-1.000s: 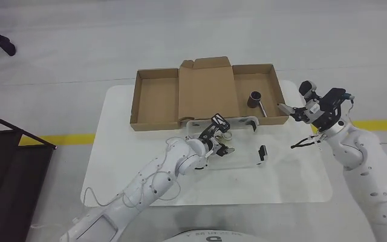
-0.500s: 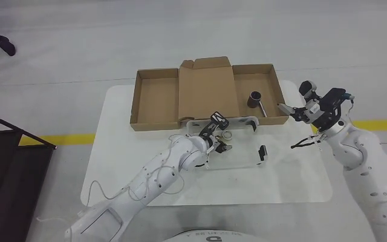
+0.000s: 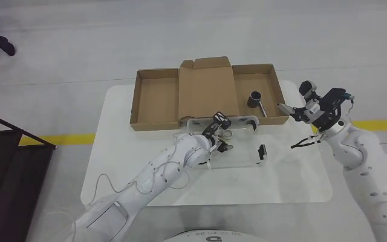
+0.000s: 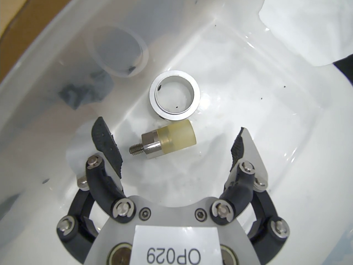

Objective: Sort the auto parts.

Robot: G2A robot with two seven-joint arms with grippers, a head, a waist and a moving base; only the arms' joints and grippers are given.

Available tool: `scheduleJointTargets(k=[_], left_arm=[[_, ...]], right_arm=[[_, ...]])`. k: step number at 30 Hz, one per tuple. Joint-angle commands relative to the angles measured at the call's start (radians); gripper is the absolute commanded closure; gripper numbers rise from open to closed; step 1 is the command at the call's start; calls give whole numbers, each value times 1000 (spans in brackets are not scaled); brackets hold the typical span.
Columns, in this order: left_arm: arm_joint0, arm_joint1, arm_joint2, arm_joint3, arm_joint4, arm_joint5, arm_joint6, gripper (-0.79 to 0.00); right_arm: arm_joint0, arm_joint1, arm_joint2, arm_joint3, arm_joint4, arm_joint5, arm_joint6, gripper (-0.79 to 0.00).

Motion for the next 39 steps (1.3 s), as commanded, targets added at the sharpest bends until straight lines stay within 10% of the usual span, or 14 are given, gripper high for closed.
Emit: scheduleJointTargets(k=[1,10,23,39], left_arm=[[-3,-2,-2,6,1,-2,-1,-542],[23,0,-14,-56,12,-39,-21,0],[185,80,-211,-351,56,-120,44,0],[382,164,-529,-555,-329,-430,-19,0]], right_arm=[[0,0,0,0,0,0,0,-785],[0,0,0,0,0,0,0,-785],[0,0,0,0,0,0,0,-785],[0,0,0,0,0,0,0,-785]])
